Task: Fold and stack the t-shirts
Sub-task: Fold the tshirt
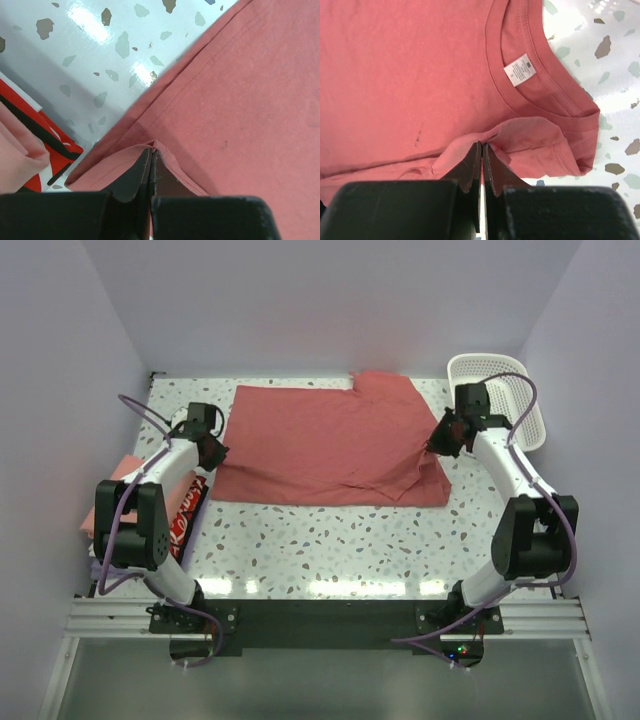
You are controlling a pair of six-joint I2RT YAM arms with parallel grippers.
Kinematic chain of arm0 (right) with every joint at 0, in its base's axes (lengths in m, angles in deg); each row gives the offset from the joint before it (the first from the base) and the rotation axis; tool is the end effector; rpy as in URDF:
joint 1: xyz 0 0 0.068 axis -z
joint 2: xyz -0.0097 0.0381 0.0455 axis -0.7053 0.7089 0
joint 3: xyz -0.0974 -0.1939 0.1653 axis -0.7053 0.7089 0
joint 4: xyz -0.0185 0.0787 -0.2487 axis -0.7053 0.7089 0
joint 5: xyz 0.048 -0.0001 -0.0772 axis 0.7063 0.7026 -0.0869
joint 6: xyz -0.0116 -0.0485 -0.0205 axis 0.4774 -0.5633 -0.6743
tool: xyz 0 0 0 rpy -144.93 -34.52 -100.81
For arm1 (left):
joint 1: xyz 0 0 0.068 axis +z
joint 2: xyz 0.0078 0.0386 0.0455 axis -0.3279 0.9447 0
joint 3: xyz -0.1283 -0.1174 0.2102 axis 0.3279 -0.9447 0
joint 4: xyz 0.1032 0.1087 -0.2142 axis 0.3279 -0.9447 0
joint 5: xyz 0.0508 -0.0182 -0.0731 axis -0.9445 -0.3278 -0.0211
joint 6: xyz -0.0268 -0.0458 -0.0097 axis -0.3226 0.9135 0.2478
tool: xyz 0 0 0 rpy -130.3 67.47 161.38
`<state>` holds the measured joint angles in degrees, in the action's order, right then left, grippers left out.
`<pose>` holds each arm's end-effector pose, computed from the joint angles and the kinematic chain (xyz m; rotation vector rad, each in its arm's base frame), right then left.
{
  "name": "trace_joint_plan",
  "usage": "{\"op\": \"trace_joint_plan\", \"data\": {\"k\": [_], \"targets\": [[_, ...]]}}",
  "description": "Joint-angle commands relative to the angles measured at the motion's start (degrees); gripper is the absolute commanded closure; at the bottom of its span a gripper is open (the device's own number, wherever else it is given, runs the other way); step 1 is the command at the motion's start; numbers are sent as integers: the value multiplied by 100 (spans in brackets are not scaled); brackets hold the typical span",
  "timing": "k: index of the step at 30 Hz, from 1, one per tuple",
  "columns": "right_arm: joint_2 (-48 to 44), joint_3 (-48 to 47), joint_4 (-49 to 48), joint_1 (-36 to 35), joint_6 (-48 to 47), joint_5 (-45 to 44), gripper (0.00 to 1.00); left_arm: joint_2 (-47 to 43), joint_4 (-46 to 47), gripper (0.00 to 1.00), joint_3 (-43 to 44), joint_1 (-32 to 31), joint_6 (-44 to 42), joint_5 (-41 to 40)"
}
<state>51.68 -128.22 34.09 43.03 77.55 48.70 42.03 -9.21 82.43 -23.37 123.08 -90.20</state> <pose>0.3403 0.0117 0.2739 0.6905 2.4143 0.2904 0.3401 -0.0161 0.2082 -1.1065 2.2735 -0.0605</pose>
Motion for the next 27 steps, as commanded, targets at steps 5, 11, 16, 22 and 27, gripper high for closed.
{"op": "trace_joint_plan", "data": {"k": [5, 11, 16, 22, 27], "targets": [[236, -663, -79, 68, -185, 107, 100, -76, 308, 100, 24, 89, -73, -84], [306, -673, -114, 165, -168, 160, 100, -24, 326, 100, 59, 107, -55, -57], [359, -646, -167, 165, -141, 213, 100, -32, 308, 100, 59, 142, -46, -66], [438, -672, -202, 341, -97, 265, 100, 3, 308, 100, 111, 203, -55, -40], [561, -760, -220, 350, -80, 283, 100, 73, 308, 100, 190, 238, -64, -40]]}}
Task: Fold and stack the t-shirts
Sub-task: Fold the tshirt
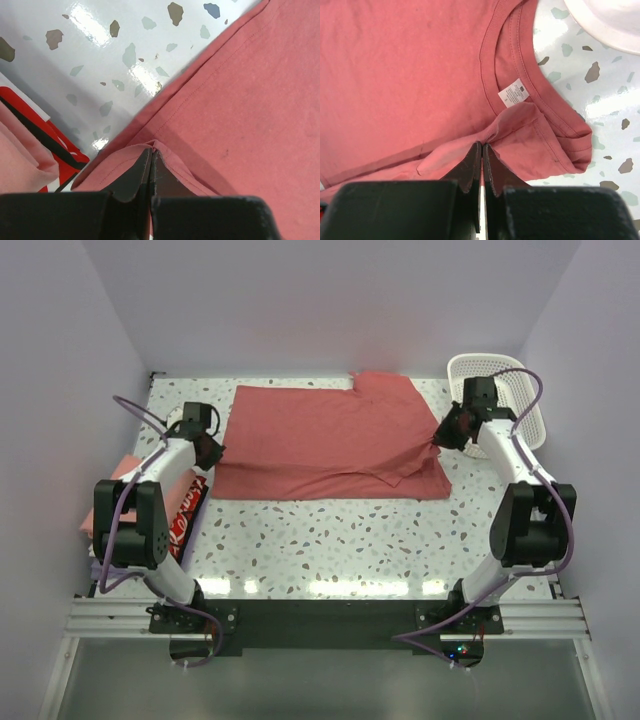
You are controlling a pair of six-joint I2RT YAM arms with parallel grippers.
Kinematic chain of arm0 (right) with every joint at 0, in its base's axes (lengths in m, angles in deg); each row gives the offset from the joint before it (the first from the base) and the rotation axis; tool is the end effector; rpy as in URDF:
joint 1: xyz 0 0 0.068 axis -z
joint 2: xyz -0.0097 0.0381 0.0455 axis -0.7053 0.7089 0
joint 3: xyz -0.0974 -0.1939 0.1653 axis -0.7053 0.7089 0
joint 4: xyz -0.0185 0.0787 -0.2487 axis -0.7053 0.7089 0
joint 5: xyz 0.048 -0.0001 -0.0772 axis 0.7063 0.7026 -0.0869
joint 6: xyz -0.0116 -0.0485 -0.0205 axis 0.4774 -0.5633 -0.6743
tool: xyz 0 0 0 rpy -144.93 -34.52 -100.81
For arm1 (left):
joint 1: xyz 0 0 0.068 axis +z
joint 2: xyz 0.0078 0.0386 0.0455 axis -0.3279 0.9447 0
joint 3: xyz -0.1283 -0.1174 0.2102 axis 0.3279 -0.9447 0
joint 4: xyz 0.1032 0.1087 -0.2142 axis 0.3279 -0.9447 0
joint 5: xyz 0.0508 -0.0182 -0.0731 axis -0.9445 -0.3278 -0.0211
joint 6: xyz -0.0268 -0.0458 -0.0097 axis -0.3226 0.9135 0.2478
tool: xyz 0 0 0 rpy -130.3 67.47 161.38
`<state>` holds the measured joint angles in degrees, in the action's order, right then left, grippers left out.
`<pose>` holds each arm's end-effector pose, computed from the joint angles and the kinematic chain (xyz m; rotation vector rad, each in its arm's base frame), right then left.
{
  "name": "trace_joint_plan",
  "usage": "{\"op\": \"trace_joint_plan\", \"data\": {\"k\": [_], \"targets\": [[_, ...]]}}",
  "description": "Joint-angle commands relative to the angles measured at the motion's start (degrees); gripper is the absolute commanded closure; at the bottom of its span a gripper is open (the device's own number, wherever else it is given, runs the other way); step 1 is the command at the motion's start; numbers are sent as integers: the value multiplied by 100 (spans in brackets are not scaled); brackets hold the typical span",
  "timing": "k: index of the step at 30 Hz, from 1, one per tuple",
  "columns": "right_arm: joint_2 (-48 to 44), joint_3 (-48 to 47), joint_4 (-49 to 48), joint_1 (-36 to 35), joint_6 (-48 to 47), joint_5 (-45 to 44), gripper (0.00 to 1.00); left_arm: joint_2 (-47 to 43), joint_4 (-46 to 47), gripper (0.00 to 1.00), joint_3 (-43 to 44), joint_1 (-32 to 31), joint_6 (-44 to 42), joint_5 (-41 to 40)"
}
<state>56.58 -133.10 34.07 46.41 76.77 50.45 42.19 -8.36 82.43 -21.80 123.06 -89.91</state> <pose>0.3629 -0.0079 0.2727 0.7326 2.4016 0.2980 0.3421 -0.0070 0.2081 -1.1333 2.2503 -0.0626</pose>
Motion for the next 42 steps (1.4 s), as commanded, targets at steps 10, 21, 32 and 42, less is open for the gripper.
{"op": "trace_joint_plan", "data": {"k": [10, 21, 32, 42], "targets": [[405, -616, -139, 11, 17, 64, 100, 304, 241, 100, 305, 151, -35, 64], [537, -651, -156, 28, 34, 29, 100, 427, 258, 100, 384, 178, -44, 134], [695, -695, -183, 90, 43, 91, 100, 524, 188, 100, 463, 222, -61, 90], [730, -818, -200, 90, 69, 152, 100, 533, 196, 100, 481, 239, -62, 108]]}}
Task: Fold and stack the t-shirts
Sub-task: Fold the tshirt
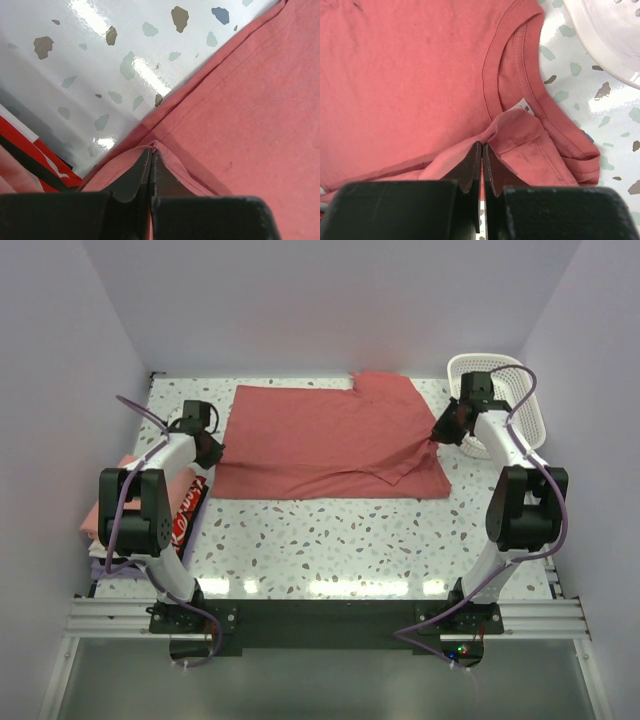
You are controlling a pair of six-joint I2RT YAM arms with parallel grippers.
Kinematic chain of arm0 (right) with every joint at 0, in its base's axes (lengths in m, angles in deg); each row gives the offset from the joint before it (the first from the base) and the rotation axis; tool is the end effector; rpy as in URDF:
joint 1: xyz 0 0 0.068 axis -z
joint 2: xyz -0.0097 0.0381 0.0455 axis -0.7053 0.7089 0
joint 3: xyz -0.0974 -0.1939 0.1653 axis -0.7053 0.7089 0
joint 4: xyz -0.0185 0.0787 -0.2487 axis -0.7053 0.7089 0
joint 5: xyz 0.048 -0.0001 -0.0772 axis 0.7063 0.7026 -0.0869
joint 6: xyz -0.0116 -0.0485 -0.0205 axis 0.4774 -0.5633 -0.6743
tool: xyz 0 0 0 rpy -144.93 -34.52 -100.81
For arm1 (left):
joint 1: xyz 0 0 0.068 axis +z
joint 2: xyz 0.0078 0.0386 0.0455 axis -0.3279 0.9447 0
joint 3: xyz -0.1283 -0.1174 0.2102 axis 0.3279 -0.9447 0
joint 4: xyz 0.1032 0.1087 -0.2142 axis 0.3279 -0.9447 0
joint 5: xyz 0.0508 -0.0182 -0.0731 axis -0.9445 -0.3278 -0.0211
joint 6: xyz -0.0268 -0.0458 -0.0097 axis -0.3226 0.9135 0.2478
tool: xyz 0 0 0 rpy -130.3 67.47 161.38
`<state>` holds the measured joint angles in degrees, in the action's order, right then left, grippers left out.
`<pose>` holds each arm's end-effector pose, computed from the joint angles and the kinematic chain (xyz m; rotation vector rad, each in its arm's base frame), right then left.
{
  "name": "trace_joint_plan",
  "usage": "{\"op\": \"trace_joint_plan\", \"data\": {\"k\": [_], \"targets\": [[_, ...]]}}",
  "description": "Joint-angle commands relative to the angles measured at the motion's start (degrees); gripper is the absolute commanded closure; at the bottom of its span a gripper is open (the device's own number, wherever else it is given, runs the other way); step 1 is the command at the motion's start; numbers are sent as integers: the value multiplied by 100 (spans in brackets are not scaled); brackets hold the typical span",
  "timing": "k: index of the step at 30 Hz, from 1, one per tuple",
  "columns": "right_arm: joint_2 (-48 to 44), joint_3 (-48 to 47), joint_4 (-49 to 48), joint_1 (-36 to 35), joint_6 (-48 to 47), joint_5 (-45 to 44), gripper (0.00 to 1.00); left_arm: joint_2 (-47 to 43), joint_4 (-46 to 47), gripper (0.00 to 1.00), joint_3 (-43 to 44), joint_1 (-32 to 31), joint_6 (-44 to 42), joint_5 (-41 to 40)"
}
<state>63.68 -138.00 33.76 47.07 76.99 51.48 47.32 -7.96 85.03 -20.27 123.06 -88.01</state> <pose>0.3913 -0.0126 0.2559 0.7556 2.4308 0.3084 0.3586 0.0007 0.1921 -1.1680 2.2839 -0.0683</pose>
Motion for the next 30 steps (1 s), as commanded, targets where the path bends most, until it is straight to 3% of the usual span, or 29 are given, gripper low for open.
{"op": "trace_joint_plan", "data": {"k": [1, 20, 23, 24, 25, 28, 30], "targets": [[38, -363, -161, 33, 47, 49, 100, 19, 166, 100, 229, 86, -70, -82], [451, -451, -248, 33, 4, 172, 100, 142, 289, 100, 247, 113, -140, 102], [495, -504, -275, 42, -101, 234, 82, 107, 403, 98, 273, 113, -272, 260], [486, -565, -240, 33, -145, 217, 72, 81, 412, 91, 282, 113, -307, 304], [495, -609, -144, 33, -189, 138, 54, 46, 482, 70, 282, 113, -342, 417], [372, -601, -38, 24, -304, 85, 39, -200, 657, 25, 177, 113, -404, 611], [101, -269, -125, 16, -269, 93, 37, -375, 667, 18, 107, 113, -431, 656]]}}
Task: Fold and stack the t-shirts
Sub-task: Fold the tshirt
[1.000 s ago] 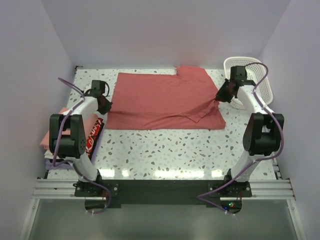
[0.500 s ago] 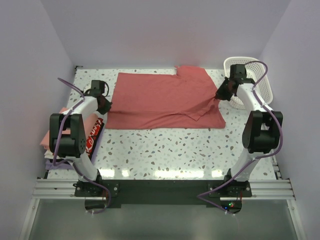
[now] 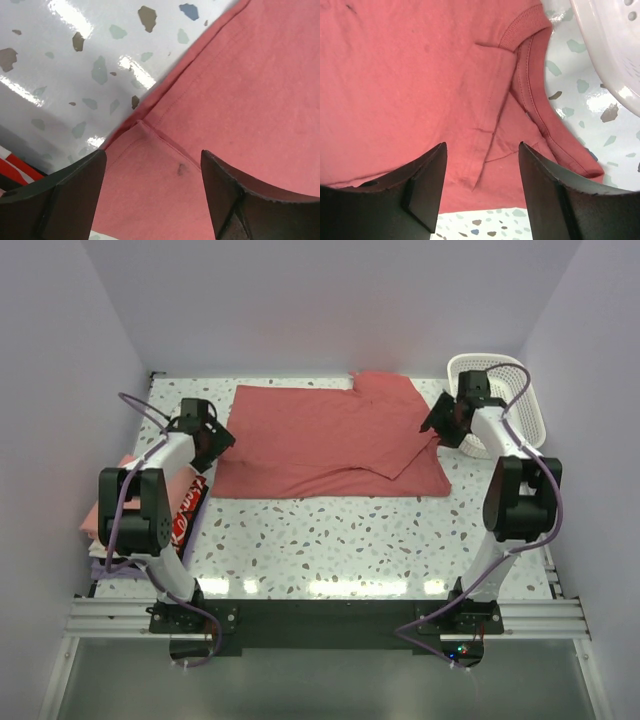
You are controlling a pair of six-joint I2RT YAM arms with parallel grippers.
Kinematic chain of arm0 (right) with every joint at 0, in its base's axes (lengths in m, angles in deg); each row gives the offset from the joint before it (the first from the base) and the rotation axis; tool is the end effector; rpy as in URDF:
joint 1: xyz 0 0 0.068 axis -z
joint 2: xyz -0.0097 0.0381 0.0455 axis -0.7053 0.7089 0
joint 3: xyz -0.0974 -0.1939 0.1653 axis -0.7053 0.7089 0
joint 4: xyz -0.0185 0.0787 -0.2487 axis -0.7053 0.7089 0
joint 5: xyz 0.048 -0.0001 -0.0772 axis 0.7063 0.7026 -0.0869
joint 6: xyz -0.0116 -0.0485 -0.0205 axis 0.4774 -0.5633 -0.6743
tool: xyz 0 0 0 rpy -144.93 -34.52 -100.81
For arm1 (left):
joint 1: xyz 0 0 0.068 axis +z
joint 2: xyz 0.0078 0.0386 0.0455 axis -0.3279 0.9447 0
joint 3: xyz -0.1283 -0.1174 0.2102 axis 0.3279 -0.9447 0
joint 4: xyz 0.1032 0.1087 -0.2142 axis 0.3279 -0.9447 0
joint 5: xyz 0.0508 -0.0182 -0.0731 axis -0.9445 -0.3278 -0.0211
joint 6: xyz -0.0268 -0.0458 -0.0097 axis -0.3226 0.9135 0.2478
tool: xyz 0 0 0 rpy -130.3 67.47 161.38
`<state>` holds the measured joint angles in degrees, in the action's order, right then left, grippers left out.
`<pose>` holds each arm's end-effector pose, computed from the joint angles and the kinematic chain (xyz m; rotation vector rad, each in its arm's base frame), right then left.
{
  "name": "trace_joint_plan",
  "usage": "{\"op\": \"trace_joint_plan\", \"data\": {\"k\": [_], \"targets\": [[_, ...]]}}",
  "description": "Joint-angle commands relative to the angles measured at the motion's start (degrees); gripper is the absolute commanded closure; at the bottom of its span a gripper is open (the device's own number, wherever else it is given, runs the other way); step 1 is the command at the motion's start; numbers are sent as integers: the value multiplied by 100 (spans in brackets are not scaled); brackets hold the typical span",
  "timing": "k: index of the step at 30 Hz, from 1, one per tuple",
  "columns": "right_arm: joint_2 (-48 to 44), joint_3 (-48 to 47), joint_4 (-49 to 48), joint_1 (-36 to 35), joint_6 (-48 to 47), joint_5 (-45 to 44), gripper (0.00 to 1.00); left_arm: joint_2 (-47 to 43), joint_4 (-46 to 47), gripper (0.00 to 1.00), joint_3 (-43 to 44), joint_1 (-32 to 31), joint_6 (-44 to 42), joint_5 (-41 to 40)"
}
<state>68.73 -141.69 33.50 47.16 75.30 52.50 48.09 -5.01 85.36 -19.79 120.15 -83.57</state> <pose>0.4114 -0.0134 0.2427 0.7211 2.4611 0.3140 0.3657 0.0009 0.1918 -1.0921 2.3056 -0.1614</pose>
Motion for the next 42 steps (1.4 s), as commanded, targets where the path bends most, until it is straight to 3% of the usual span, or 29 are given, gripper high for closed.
{"op": "trace_joint_plan", "data": {"k": [1, 9, 18, 26, 42], "targets": [[-527, 268, -256, -11, -75, 8, 37, -505, 346, 17, 47, 64, -140, 230], [-1302, 1981, -1153, -607, 198, -45, 45, -1533, 372, 19, -822, -49, 9, 476], [-1205, 2606, -1795, -1101, 628, -203, 51, -2456, 21, 19, -1166, -357, -333, 529], [-1100, 2827, -2182, -1109, 910, -238, 53, -2949, -243, 19, -1166, -357, -658, 608], [-661, 2871, -2569, -1250, 1130, -177, 60, -2984, -147, 19, -1342, -366, -764, 599]]}}
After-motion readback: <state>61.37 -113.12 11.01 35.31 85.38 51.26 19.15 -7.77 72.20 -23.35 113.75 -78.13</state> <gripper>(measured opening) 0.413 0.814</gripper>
